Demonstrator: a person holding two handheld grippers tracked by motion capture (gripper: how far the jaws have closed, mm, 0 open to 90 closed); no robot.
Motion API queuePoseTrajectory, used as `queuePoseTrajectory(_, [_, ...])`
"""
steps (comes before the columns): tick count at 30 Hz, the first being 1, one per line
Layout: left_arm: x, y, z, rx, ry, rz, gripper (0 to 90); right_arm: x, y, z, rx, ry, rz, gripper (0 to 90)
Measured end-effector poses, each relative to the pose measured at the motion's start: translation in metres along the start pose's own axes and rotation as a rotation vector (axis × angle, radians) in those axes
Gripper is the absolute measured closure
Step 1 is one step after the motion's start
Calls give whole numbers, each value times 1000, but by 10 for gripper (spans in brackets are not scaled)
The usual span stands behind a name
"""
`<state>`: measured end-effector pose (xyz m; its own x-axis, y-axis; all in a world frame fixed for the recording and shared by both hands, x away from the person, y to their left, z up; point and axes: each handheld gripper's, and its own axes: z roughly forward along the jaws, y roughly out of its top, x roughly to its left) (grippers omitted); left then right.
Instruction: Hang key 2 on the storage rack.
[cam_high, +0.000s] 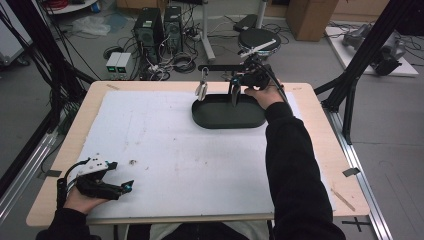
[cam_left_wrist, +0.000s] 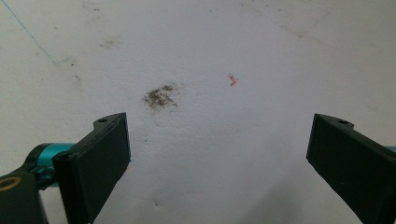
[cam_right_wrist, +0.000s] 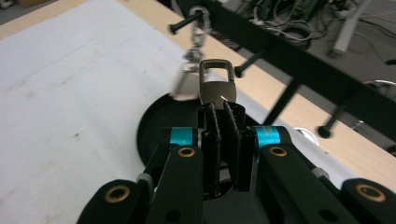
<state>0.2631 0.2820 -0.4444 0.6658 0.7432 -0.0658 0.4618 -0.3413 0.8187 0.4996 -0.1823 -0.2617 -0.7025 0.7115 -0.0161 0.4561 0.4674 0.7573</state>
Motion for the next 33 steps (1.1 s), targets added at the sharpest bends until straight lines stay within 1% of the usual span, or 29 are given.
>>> queuePoseTrajectory(1, [0, 0, 0, 2, -1, 0, 66, -2, 0, 0, -6, -8, 12, 858])
queuePoseTrajectory(3, [0, 0, 0, 2, -1, -1, 66, -3, -1, 2, -11, -27, 17, 858])
queuePoseTrajectory(7, [0, 0, 0, 2, -2, 1, 66, -5, 1, 7, -25, -43, 33, 858])
queuePoseTrajectory(9, [0, 0, 0, 0, -2, -1, 66, -5, 1, 10, -15, -58, 28, 857])
queuePoseTrajectory(11, [0, 0, 0, -1, 0, -1, 66, -6, 0, 15, 8, -79, 26, 856])
queuePoseTrajectory(14, [0, 0, -1, -3, -3, -1, 66, -7, 0, 17, 3, -86, 40, 856])
queuePoseTrajectory(17, [0, 0, -2, -11, -4, -9, 66, -4, 0, 21, 11, -91, 32, 855])
queuePoseTrajectory(18, [0, 0, -2, -12, -2, -10, 66, -2, 1, 24, 26, -100, 17, 854])
queuePoseTrajectory(22, [0, 0, -2, -12, -3, -4, 66, 0, 0, 30, 45, -117, 7, 854])
queuePoseTrajectory(25, [1, 0, -3, -22, -10, -11, 66, 0, -2, 33, 35, -118, 17, 852])
queuePoseTrajectory(26, [1, 1, -3, -28, -11, -14, 66, -1, -4, 34, 30, -113, 31, 852])
queuePoseTrajectory(29, [2, 1, -5, -42, -11, -23, 66, -4, -4, 38, 18, -124, 44, 851])
queuePoseTrajectory(33, [2, 1, -5, -40, -13, -19, 66, -5, -3, 45, -8, -133, 64, 849])
